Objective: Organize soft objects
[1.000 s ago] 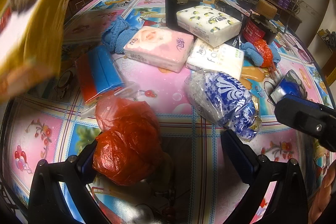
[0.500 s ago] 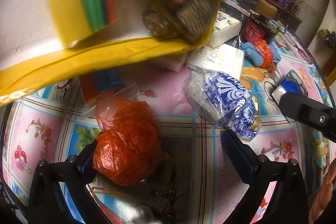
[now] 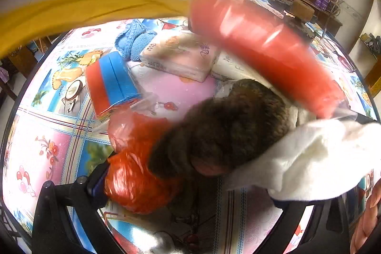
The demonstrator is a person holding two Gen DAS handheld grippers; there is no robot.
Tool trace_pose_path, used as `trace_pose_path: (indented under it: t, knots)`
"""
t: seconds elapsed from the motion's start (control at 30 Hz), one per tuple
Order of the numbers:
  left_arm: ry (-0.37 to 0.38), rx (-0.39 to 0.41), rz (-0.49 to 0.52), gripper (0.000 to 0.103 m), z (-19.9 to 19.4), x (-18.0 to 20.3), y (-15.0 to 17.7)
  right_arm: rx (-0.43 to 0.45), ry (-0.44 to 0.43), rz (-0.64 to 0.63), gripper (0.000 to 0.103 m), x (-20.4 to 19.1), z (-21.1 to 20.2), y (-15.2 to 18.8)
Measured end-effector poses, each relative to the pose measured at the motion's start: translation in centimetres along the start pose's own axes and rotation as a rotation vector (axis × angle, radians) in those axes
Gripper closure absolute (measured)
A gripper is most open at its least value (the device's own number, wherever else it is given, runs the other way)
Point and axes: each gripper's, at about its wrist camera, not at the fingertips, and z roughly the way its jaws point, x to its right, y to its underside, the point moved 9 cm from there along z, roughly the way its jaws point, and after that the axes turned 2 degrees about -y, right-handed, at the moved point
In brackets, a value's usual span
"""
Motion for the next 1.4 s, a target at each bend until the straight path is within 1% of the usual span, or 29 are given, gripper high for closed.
trace_pose_path:
  t: [0.97,1.23,1.4]
  knots:
    - [0.0,0.0,0.0,0.0,0.0,-0.1,0.0,-0.005,0.007,0.005,0.034,0.2,0.3,0.0]
    - [0.0,0.0,0.0,0.0,0.0,-0.1,0.0,0.021,-0.008,0.036,0.034,0.7,-0.5,-0.3]
    - [0.0,0.0,0.0,0.0,0.0,-0.1,0.0,0.042,-0.003,0.035,0.034,0.8,-1.0,-0.5]
